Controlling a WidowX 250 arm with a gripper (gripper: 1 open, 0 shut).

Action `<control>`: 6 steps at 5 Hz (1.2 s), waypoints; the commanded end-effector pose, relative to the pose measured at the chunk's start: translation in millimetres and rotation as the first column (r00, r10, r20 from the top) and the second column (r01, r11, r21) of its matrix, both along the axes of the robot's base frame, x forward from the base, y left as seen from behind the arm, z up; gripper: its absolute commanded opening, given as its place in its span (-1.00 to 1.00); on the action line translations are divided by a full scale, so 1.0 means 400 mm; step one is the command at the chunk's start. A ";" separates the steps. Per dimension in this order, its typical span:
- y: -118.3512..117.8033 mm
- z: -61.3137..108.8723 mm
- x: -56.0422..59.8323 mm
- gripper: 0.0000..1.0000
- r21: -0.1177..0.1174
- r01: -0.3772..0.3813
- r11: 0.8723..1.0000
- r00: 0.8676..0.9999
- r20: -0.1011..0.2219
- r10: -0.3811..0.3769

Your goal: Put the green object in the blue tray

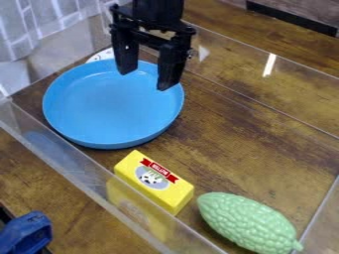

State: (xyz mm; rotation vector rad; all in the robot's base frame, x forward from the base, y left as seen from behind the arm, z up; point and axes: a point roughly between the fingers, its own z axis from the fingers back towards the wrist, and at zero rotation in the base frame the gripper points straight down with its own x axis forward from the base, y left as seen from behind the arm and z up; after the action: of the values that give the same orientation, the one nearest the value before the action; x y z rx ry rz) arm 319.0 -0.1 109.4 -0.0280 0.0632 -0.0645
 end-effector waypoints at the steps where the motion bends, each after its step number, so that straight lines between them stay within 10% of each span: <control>1: 0.014 0.041 0.029 1.00 -0.005 -0.005 1.000 0.997 0.072 0.005; 6: 0.036 0.021 0.059 1.00 -0.022 0.012 1.000 0.996 0.086 -0.010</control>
State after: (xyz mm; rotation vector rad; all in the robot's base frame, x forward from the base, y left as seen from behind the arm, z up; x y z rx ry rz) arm 334.0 6.7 101.1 -0.0521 0.0380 -0.0976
